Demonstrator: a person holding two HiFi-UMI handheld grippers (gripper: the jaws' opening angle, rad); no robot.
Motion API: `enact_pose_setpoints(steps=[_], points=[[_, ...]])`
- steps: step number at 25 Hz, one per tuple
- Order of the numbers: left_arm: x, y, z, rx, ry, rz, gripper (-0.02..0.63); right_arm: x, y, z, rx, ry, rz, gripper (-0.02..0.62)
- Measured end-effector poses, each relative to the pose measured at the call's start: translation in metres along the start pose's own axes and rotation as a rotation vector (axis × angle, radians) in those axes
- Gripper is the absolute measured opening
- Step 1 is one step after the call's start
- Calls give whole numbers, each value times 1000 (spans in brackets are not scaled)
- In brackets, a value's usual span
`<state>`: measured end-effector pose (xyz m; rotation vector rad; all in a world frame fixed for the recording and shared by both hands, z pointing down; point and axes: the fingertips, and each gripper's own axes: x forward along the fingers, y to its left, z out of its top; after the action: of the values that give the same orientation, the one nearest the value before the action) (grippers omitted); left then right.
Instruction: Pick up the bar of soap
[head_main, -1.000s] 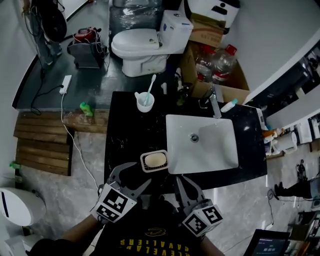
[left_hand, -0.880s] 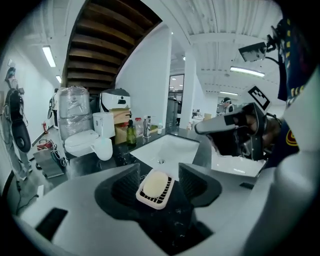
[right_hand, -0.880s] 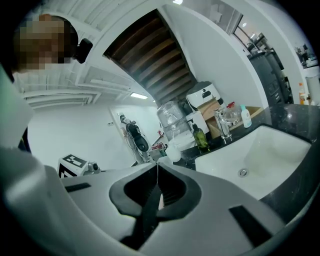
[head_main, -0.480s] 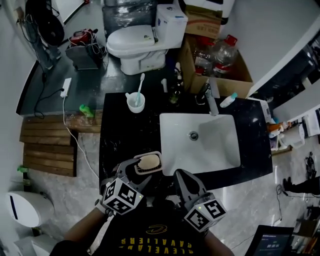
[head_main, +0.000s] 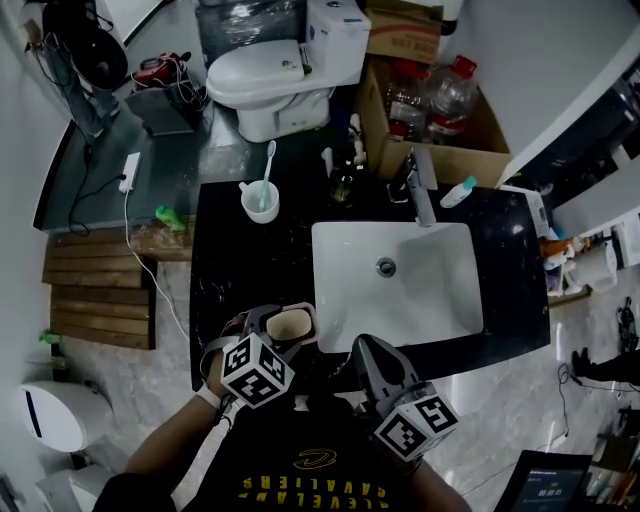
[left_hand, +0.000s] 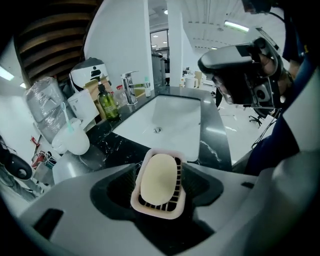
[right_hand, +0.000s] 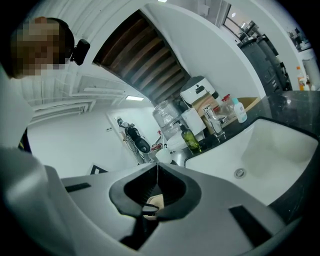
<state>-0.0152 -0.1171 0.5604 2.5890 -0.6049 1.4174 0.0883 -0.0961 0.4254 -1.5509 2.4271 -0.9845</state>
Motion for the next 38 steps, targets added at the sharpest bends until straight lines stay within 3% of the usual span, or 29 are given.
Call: enact_pose_setpoints(steps=[9, 24, 38], points=[[20, 1, -10, 94, 128, 15, 290, 3, -11, 2, 21, 11, -4, 18], [27, 0, -10, 51, 156, -28, 272, 1, -18, 0, 48, 8, -15, 18], [26, 1, -8, 107, 145, -9, 265, -4, -15, -5, 60, 4, -20, 18]])
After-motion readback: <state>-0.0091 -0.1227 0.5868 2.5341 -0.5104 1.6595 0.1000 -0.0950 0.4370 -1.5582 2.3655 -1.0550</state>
